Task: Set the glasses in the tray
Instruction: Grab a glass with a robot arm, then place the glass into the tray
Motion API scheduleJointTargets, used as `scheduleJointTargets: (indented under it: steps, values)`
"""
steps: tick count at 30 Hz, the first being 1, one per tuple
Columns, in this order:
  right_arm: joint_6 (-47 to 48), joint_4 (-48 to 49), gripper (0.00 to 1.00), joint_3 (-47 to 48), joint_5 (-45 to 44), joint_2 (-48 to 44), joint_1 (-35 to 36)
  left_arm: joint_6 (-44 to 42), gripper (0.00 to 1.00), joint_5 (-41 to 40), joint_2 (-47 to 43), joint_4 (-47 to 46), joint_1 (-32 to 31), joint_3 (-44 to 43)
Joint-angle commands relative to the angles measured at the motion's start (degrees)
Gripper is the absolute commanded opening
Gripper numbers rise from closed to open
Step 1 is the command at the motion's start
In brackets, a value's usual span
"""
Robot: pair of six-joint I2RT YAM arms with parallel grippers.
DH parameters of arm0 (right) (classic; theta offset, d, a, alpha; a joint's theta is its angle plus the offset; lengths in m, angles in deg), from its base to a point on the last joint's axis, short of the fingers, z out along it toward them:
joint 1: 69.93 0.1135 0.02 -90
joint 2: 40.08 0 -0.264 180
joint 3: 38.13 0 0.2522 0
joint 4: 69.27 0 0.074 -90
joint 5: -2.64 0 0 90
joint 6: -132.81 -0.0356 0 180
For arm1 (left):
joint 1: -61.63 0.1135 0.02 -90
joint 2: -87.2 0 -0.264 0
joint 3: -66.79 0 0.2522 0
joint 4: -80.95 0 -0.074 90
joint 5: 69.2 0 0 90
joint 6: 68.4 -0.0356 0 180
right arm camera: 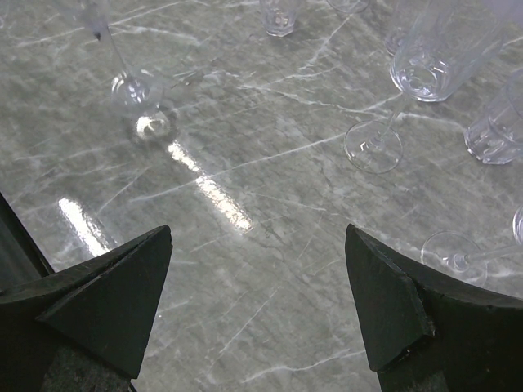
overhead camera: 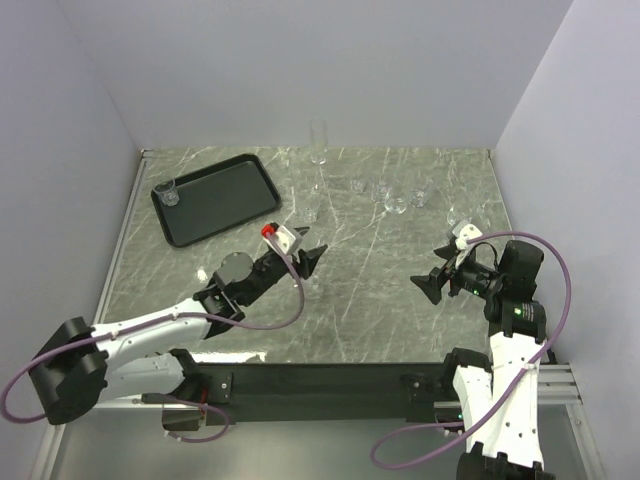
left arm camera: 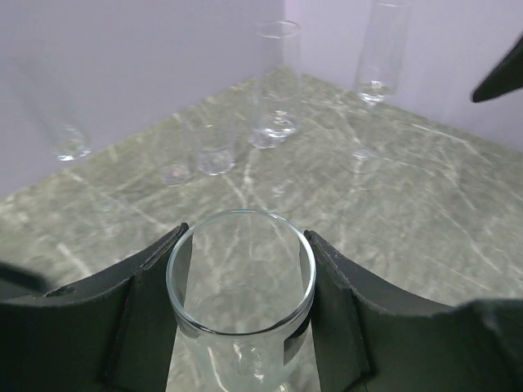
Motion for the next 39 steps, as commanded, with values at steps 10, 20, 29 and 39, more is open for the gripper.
scheduleJointTargets:
  steps: [10, 20, 29, 39]
  values:
    - [0.8, 0.4, 0.93, 0.2, 0.7, -0.4, 0.3, 2.7, 0.18, -3.6, -7.4, 2.3, 17.7, -2.4]
    - [1.5, -0.2, 0.93, 0.3, 0.5, -0.4, 0.3, 5.8, 0.16, -0.7, 2.1, -1.1, 32.7, -9.8]
    - [2.2, -1.0, 0.93, 0.4, 0.7, 0.0, 0.3, 6.5, 0.16, 1.0, 11.8, -5.3, 41.2, -17.4]
    - [3.9, -2.9, 0.93, 1.2, 1.1, 1.7, 0.3, 7.9, 0.14, 3.5, 22.3, -12.7, 48.8, -21.8]
